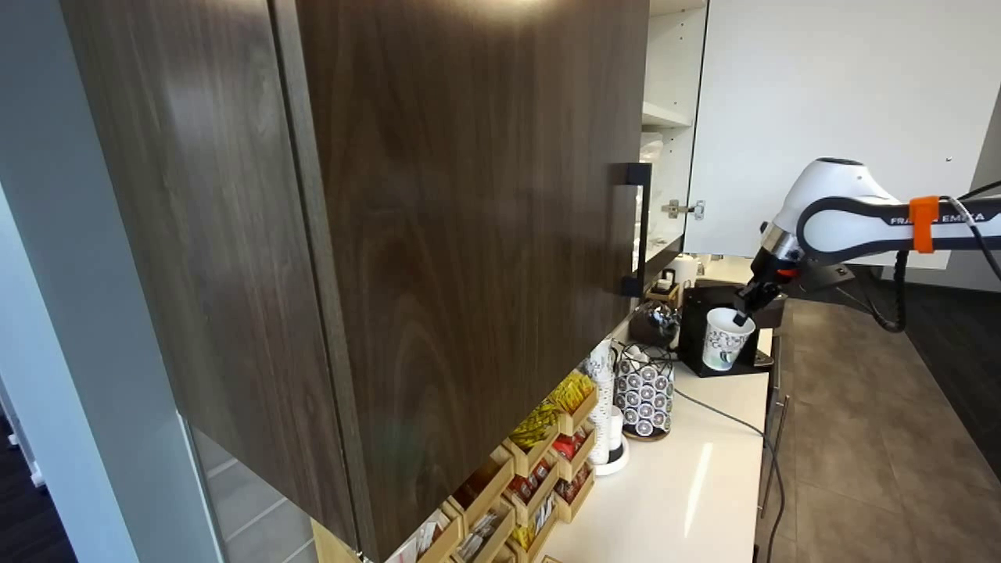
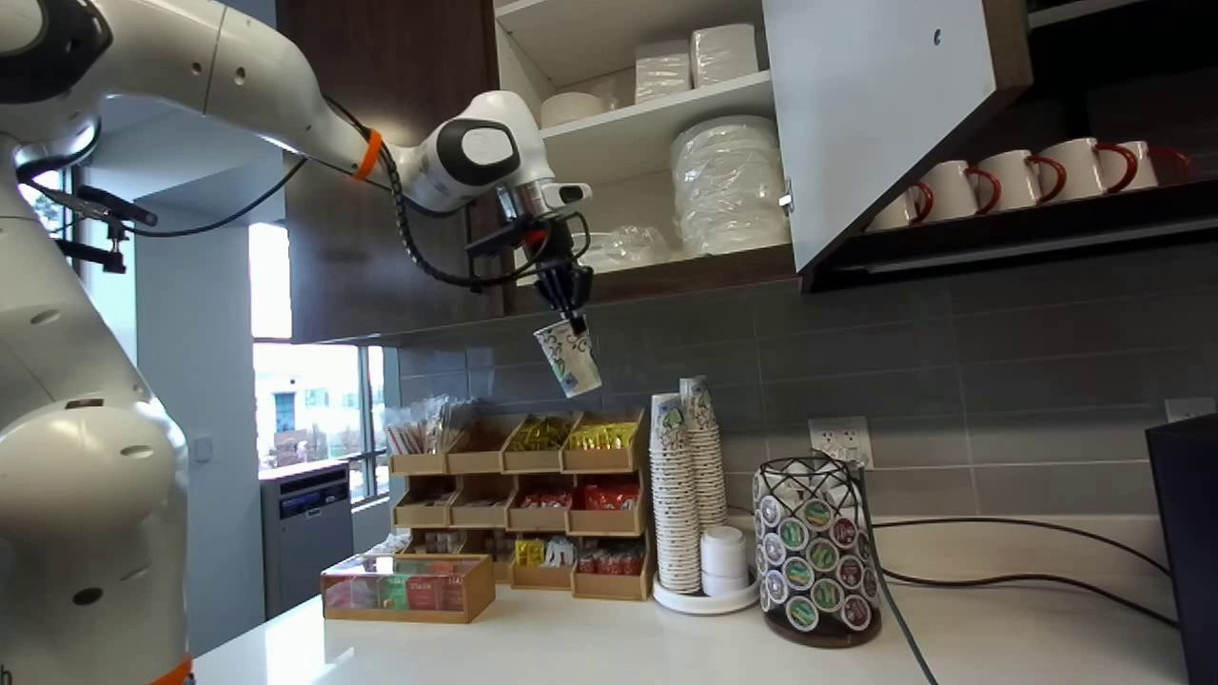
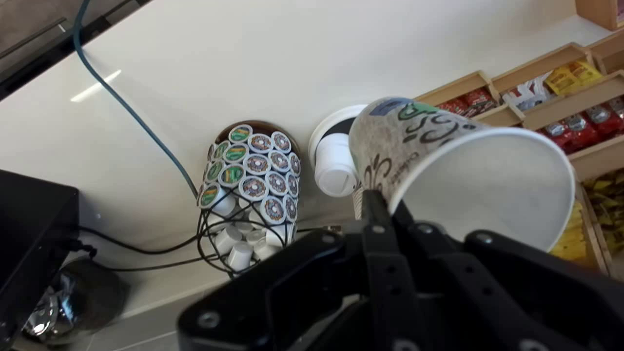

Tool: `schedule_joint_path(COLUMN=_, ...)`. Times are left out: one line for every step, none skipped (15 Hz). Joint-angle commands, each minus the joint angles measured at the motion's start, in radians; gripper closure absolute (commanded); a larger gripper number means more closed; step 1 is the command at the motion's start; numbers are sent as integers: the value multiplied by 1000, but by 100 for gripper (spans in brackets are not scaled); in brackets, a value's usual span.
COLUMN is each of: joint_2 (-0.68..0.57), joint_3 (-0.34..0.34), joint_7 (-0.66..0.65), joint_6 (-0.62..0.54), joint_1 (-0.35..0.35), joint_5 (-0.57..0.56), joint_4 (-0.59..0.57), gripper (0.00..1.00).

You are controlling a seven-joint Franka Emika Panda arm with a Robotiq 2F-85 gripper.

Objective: Put paper cup in the bottom shelf of top cabinet

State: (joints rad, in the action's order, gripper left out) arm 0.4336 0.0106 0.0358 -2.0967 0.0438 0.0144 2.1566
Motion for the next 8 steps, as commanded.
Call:
schedule_joint_path(joint_2=-1, joint_3=13, joint_7=2, joint_6=3, joint_1=-8, joint_5=-4, joint_4=-26, gripper=96)
schedule_joint_path(joint_2=-2, joint_3=18, joint_7=6, joint_6=4, joint_1=-8, joint_5=-4, joint_4=-45, gripper=96)
schedule_joint_path(joint_2=-2, joint_3=20, joint_7=8, joint_6=4, joint_1=-7, joint_5=-4, joint_4=-57, gripper=96)
schedule_joint_path(joint_2=-3, joint_3=21, joint_7=9, joint_6=5, joint_1=-7, joint_5=-3, joint_4=-61, gripper=96)
schedule_joint_path(joint_2=-4, joint_3=21, joint_7=9, joint_6=5, joint_1=-7, joint_5=-3, joint_4=-61, gripper=96)
schedule_joint_path(joint_2=-6, joint_3=21, joint_7=9, joint_6=5, joint_1=-7, joint_5=-3, joint_4=-61, gripper=99)
schedule_joint_path(joint_2=-13, joint_3=18, joint_7=3, joint_6=8, joint_1=-4, joint_5=-10, joint_4=-91, gripper=99)
schedule_joint_path(joint_2=-14, joint_3=18, joint_7=5, joint_6=7, joint_1=-2, joint_5=-17, joint_4=-113, gripper=99)
